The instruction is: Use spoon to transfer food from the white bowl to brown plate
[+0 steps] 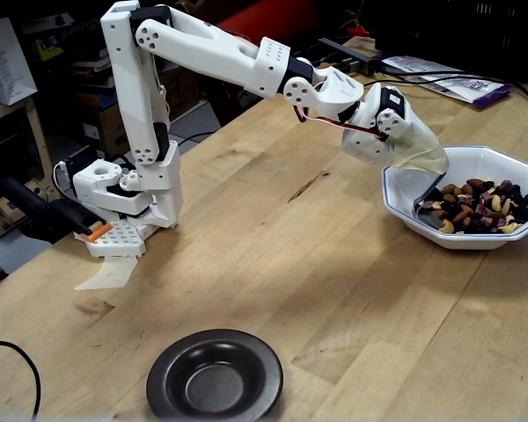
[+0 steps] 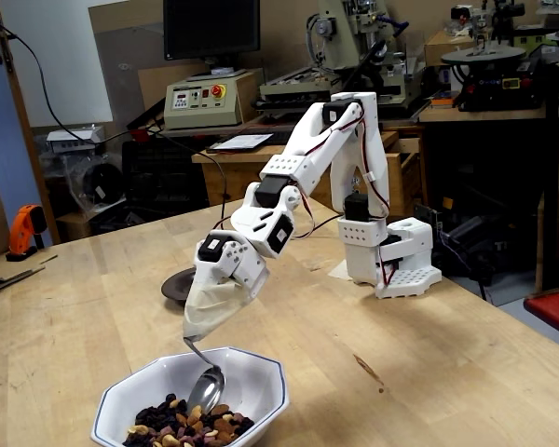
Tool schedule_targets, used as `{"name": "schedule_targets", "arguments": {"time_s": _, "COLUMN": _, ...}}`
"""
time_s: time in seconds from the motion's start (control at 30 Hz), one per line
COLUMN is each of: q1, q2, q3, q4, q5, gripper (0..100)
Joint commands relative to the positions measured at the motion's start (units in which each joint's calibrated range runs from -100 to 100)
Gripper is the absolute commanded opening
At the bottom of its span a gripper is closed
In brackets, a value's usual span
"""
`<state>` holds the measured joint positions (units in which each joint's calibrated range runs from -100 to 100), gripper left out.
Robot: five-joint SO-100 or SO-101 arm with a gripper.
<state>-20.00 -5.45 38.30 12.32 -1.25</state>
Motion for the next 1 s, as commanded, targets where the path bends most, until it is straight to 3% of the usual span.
{"name": "schedule_targets", "arguments": {"time_s": 0.0, "q1": 0.1, "q2": 0.6, "q3": 0.0, "q4": -0.3, "q5": -0.2, "gripper": 4}}
{"name": "schedule_targets", "arguments": {"time_s": 0.33, "q1": 0.1, "q2": 0.3, "q3": 0.6, "q4": -12.2, "q5": -0.2, "gripper": 4}}
{"name": "schedule_targets", "arguments": {"time_s": 0.97, "q1": 0.1, "q2": 0.4, "q3": 1.0, "q4": -13.6, "q5": -0.2, "gripper": 4}}
